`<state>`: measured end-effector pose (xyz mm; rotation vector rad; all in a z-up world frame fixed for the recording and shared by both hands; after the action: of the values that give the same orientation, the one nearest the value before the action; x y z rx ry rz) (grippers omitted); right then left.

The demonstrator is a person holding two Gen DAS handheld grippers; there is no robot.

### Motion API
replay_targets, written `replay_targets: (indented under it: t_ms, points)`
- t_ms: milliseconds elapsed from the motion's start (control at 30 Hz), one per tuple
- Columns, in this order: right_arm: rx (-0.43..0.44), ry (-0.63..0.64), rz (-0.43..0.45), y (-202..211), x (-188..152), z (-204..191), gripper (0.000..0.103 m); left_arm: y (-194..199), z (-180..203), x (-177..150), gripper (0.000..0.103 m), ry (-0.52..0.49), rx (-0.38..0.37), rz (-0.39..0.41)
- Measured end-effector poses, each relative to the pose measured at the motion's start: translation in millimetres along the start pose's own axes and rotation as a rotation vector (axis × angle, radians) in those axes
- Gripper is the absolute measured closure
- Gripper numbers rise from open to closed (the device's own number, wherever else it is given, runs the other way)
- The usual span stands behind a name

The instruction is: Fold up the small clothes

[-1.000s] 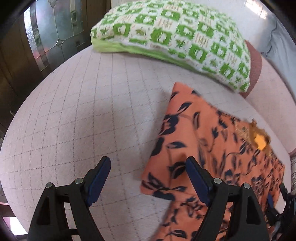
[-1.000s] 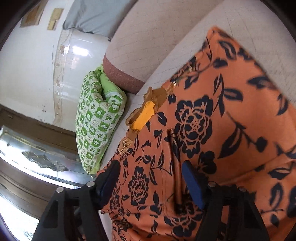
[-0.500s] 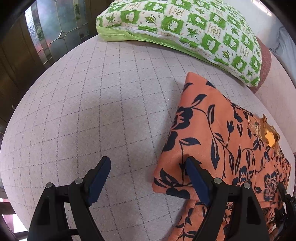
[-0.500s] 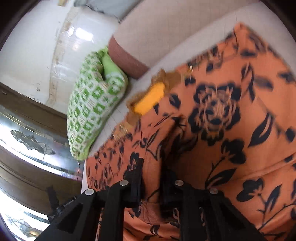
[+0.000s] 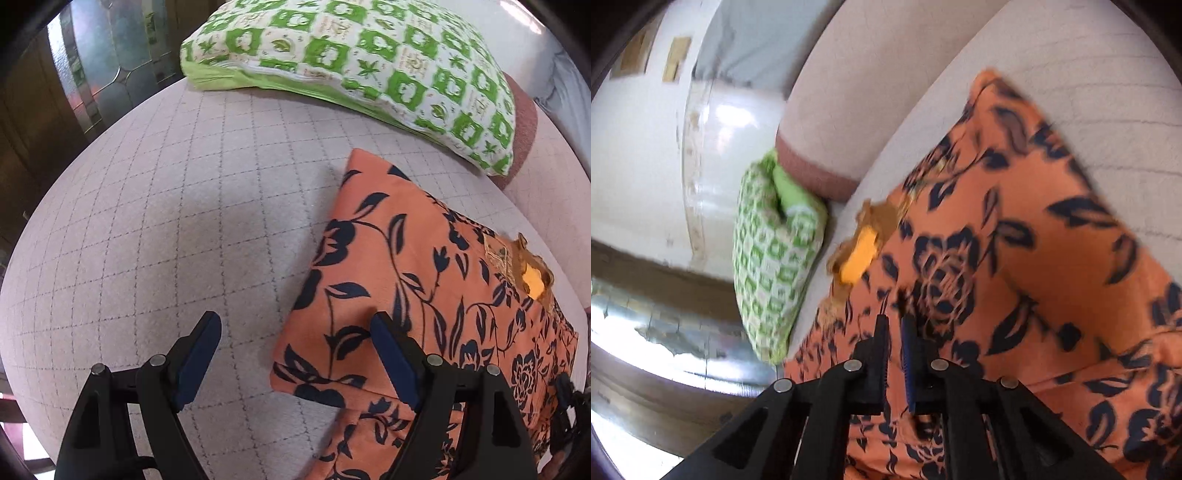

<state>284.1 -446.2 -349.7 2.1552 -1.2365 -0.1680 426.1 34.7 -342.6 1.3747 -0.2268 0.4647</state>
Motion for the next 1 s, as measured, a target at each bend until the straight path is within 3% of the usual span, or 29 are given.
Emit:
replay_targets:
  t_ms: [100, 133, 167, 200, 233, 300, 400, 500, 533, 567, 633, 667, 1000]
  points:
    - [-0.026, 0.058, -0.039, -9.1, -8.4, -7.8, 0.085, 2.2, -1.5, -0.8, 0.020, -0.006, 0.009, 0.011]
    - [-0.047, 0.075, -0.038, -10.7, -9.8, -10.3, 0.069, 2.0, -1.6, -0.4, 0.020, -0.014, 0.013, 0.014]
    - [-0.068, 0.089, -0.036, -10.3, -10.8, -10.9, 0.035, 1.7, -1.7, -0.3, 0.020, -0.022, 0.013, 0.016]
    - [-0.071, 0.095, -0.022, -7.3, -11.8, -10.3, 0.020, 3.4, -1.0, -1.9, 0.020, -0.027, 0.014, 0.017]
    - [-0.063, 0.098, 0.004, -4.2, -13.2, -10.7, 0.015, 3.7, -1.3, -2.2, 0.020, -0.033, 0.016, 0.016]
    - [-0.087, 0.120, 0.010, -4.6, -13.3, -12.6, 0.017, 3.8, -3.2, -2.7, 0.020, -0.032, 0.022, 0.014]
    - [-0.034, 0.105, -0.079, -20.4, -19.2, -11.8, 0.038, 2.7, -9.2, -1.8, 0.020, -0.012, 0.022, 0.009]
    - [-0.051, 0.155, -0.074, -28.3, -25.5, -20.6, 0.041, 3.0, -13.1, -2.0, 0.020, -0.006, 0.025, 0.010]
    - [-0.037, 0.161, -0.085, -30.4, -27.3, -23.4, 0.052, 2.4, -13.6, -2.4, 0.020, -0.008, 0.027, 0.009]
    - [-0.014, 0.154, -0.119, -36.1, -31.4, -25.1, 0.072, 2.1, -14.0, -3.1, 0.020, -0.009, 0.030, 0.007]
    - [-0.024, 0.155, -0.160, -47.7, -42.0, -24.8, 0.081, 0.7, -15.8, -3.7, 0.020, -0.002, 0.033, 0.002]
    - [-0.049, 0.180, -0.147, -50.7, -46.9, -27.1, 0.088, 0.4, -16.7, -4.0, 0.020, 0.006, 0.028, -0.002]
    - [-0.259, 0.438, 0.193, -11.1, -41.2, -66.4, 0.093, 0.6, -15.9, -5.4, 0.020, 0.036, 0.025, 0.012]
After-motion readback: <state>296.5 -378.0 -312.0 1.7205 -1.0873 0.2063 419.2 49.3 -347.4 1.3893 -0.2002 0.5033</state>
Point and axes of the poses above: each gripper's, at about its wrist camera, not at the fingertips, and y roughly against the way its jaws point, z to its right, x to its top, the point moved 4 cm from there along -y, roughly the way its jaws point, and after that the axes turned 5 degrees about -x, right-handed, at the moved point
